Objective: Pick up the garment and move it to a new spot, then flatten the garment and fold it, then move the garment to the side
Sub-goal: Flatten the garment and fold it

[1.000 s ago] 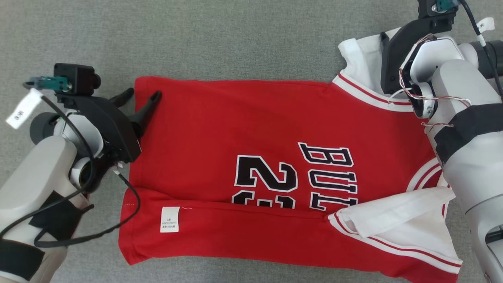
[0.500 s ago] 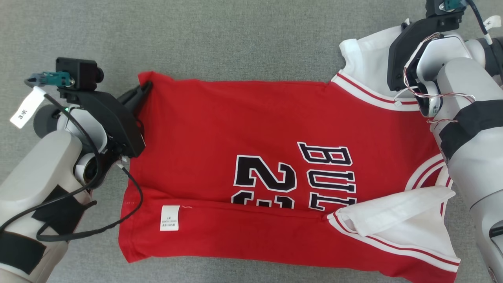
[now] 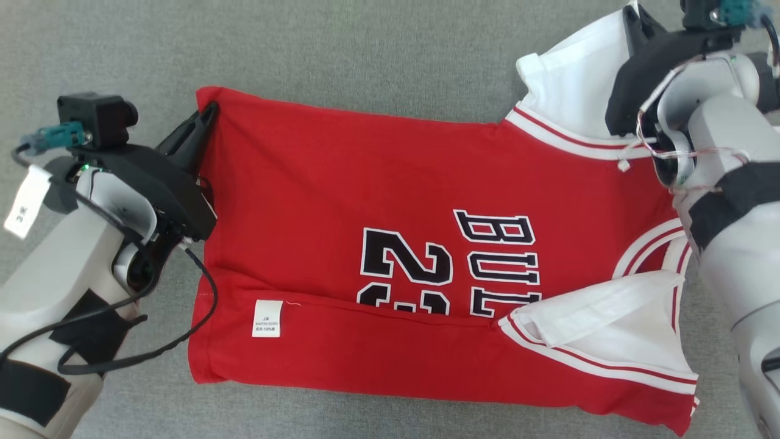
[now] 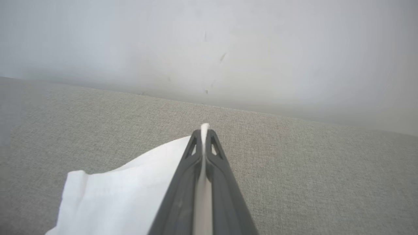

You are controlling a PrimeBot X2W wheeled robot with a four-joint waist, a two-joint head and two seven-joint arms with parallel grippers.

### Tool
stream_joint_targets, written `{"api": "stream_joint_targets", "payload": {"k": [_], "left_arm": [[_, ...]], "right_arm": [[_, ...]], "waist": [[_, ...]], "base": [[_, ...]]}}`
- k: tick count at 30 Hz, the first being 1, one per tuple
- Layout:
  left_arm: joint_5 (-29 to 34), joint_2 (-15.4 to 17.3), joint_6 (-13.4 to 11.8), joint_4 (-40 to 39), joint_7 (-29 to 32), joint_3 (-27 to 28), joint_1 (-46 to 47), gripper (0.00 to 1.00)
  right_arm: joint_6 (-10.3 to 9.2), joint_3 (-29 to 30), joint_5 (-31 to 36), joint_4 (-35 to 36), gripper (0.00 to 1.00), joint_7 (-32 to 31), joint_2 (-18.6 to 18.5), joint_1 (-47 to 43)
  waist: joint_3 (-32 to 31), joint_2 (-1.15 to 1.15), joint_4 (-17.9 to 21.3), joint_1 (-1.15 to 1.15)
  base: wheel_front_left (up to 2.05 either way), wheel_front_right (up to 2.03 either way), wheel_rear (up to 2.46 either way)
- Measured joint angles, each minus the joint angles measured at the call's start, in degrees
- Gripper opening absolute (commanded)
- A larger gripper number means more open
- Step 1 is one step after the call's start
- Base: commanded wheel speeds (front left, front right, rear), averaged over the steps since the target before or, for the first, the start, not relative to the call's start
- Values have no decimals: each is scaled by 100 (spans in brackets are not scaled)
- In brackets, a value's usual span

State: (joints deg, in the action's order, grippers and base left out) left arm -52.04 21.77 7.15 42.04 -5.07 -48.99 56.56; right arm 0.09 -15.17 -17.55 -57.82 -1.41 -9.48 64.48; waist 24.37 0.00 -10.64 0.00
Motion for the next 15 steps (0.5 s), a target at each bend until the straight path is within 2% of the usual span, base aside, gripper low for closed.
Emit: {"api": "stream_joint_targets", "payload": {"k": [7, 15], "left_arm": [[-227, 116, 0, -33, -470, -124, -517, 0], [-441, 304, 0, -333, -709, -211, -956, 0]], "right_arm": [[422, 241, -347, -15, 0, 642, -110, -848], [655, 414, -734, 269, 0, 1266, -111, -1557]], "waist": [[-331, 0, 25, 0], [-746, 0, 120, 1]], "base": [[0, 0, 0], [0, 0, 0]]}}
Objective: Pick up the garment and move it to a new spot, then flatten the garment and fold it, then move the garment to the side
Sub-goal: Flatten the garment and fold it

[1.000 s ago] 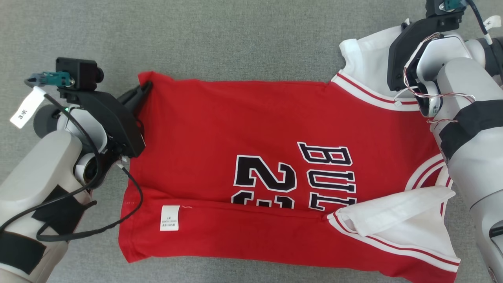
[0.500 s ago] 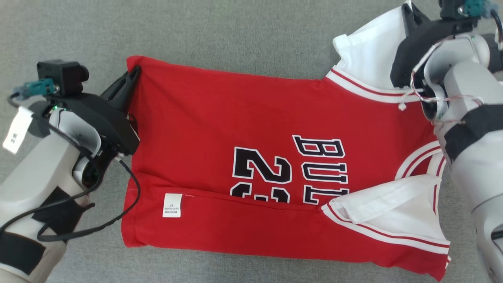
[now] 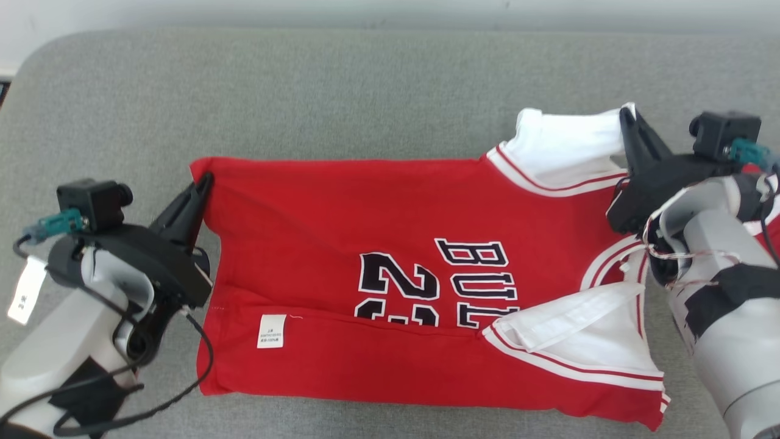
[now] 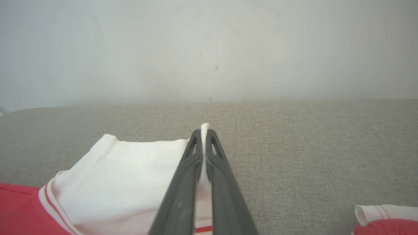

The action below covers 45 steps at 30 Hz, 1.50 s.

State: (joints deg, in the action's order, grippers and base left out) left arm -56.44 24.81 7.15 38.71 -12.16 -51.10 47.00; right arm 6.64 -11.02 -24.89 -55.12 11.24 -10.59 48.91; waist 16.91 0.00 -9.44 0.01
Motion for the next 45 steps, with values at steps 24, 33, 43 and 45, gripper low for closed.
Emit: {"api": "stream_joint_targets", "payload": {"k": [24, 33, 43, 45], "left_arm": [[-265, 465, 0, -887, -109, -592, -1381, 0], [-122, 593, -1, -1012, -151, -906, -1842, 0], [77, 502, -221, -942, -151, -1033, -1973, 100], [71, 486, -293, -944, -152, -983, -1991, 100]], "right_arm": [[60, -1076, -2174, 2374, 0, -326, -808, -2633], [60, -1454, -2650, 2917, 0, -656, -1143, -3501], [60, -1515, -2653, 2924, 100, -770, -1239, -3614], [60, -1449, -2722, 2960, 100, -744, -1249, -3690]], "waist": [[-1090, -1, 267, 1], [-1398, -1, 305, 0], [-1474, -1, 328, -1], [-1507, -1, 328, 0]], "base": [[0, 0, 0], [0, 0, 0], [0, 0, 0], [0, 0, 0]]}}
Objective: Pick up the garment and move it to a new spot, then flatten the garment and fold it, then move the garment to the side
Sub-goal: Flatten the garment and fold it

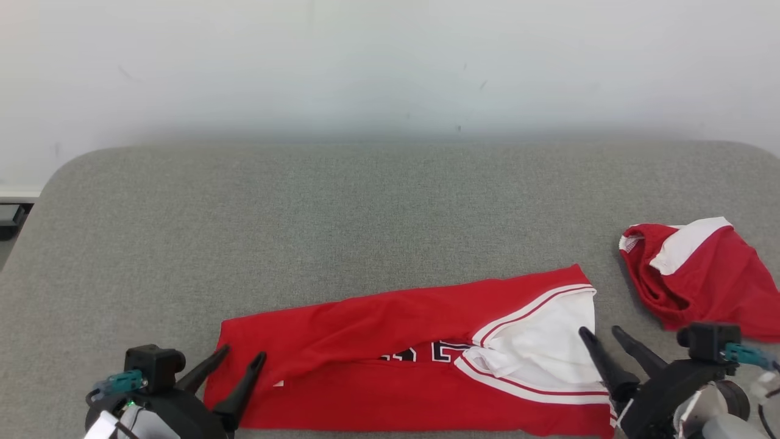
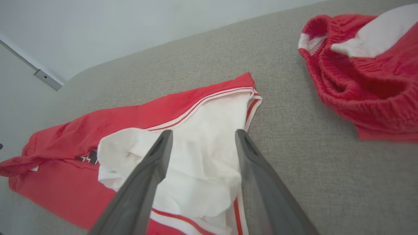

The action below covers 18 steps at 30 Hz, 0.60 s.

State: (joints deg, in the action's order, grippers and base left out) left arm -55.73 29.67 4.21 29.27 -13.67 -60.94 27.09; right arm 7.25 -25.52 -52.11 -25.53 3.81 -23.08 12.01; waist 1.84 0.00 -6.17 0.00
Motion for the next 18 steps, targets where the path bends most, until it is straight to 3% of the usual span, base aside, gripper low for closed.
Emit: {"api": "stream_joint_targets", "payload": {"k": [6, 10, 14, 18], "left_arm": [[-29, -11, -269, -73, -9, 229, -279, 100], [-36, -8, -597, -263, -57, 504, -445, 100], [-35, 5, -957, -613, -58, 866, -642, 100], [43, 14, -1047, -936, -59, 1137, -875, 100]], "right_arm": [[0, 286, -236, 141, 100, 216, -77, -238], [-38, 338, -213, 156, 100, 297, -141, -379], [-174, 345, -170, 191, 100, 336, -180, -478], [-347, 381, -153, 205, 100, 376, -182, -483]], "waist": [[-149, 0, -10, 0], [-268, 0, -18, 0], [-354, 0, -38, 0], [-393, 1, -84, 0]], "base": [[0, 0, 0], [0, 0, 0], [0, 0, 0], [0, 0, 0]]}}
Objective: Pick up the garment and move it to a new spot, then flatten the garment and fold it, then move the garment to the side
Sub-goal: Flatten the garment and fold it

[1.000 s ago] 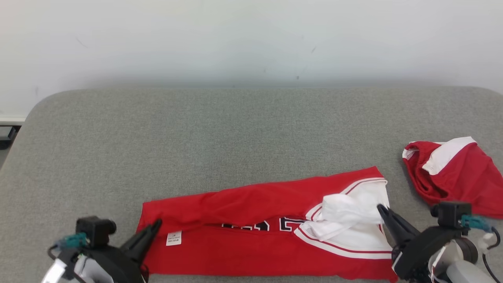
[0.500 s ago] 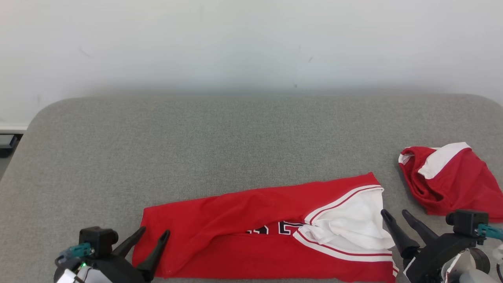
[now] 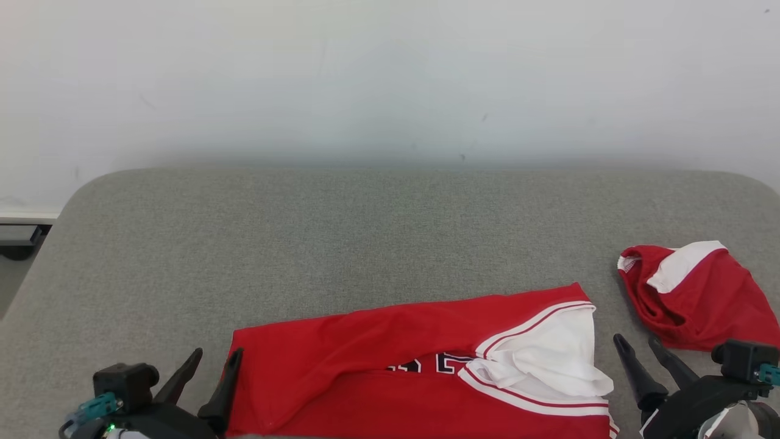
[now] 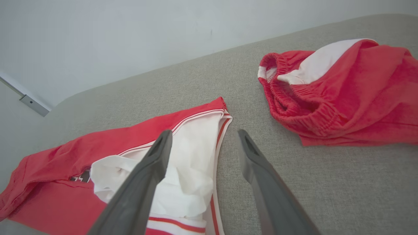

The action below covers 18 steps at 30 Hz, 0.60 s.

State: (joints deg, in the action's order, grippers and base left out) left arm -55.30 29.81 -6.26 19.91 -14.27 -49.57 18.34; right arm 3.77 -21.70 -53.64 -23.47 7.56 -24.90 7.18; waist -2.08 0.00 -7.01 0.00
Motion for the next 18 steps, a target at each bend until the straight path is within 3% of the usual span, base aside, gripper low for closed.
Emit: {"api": "stream_joint_targets", "payload": {"k": [5, 12, 18], "left_arm": [[301, 24, -79, -338, -5, 283, -280, 100], [568, -2, -86, -710, -8, 721, -784, 100], [967, -257, -86, -806, -8, 1232, -895, 100]], "right_arm": [[-283, 31, 43, -48, 100, -32, 7, 11], [-534, -80, 99, -230, 100, -336, 79, 181], [-739, -163, 89, -527, 100, -782, 103, 423]], "waist": [[-23, 0, -71, 0], [-43, 0, -190, 0], [-6, 0, -301, -1]], "base": [[0, 0, 0], [0, 0, 0], [0, 0, 0]]}}
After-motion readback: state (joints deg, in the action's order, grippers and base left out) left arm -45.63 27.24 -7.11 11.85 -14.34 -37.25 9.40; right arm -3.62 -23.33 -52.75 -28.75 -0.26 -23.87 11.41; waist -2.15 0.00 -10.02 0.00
